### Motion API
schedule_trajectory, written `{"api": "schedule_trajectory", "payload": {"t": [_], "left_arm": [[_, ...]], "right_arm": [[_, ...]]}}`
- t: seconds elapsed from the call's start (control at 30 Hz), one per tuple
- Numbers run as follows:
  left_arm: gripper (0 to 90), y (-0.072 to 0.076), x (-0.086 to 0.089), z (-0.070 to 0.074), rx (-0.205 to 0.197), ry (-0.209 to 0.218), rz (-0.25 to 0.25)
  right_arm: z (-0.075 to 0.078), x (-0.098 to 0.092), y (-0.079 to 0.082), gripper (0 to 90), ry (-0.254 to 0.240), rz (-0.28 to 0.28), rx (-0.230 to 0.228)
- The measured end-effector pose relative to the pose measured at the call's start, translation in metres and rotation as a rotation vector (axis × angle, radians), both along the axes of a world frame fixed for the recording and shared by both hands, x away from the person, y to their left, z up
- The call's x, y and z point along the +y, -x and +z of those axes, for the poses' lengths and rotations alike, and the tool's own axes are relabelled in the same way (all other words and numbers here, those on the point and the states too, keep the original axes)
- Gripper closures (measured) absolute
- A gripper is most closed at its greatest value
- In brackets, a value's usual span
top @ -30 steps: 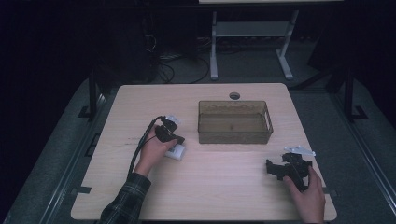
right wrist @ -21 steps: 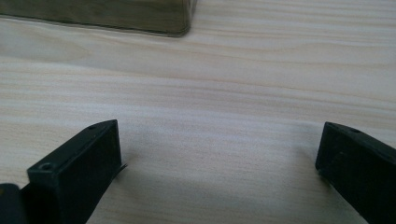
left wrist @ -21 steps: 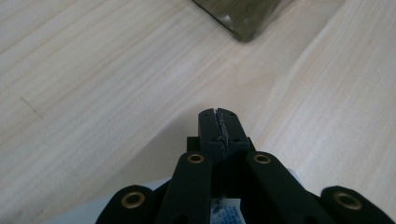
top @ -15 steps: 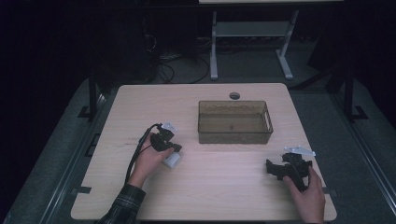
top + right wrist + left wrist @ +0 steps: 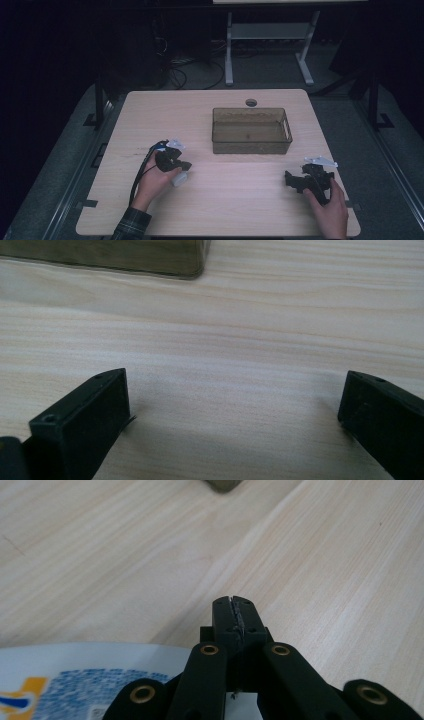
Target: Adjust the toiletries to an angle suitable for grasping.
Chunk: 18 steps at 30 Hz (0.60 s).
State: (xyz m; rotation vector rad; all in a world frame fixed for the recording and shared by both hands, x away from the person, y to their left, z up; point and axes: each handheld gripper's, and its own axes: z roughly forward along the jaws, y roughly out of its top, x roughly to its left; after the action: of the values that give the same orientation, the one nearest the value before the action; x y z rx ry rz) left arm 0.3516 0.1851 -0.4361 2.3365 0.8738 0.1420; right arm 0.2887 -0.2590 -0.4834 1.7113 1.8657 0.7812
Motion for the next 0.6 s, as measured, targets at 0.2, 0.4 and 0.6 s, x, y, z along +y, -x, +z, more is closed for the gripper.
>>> {"api": "schedule_trajectory", "payload": {"t": [0.2,0.4,0.6], "left_arm": [[90.0,-0.002,0.019,0.019,-0.045,0.020,0.047],[90.0,-0.005,0.046,0.028,-0.075,0.013,0.127],[90.0,-0.014,0.083,0.029,-0.094,-0.022,0.230]], "right_arm": [[0.000,0.000,0.000,0.0,0.000,0.000,0.000],[0.000,0.000,0.000,0.0,0.000,0.003,-0.002],[0.000,0.000,-0.001,0.0,0.000,0.004,-0.001]]}}
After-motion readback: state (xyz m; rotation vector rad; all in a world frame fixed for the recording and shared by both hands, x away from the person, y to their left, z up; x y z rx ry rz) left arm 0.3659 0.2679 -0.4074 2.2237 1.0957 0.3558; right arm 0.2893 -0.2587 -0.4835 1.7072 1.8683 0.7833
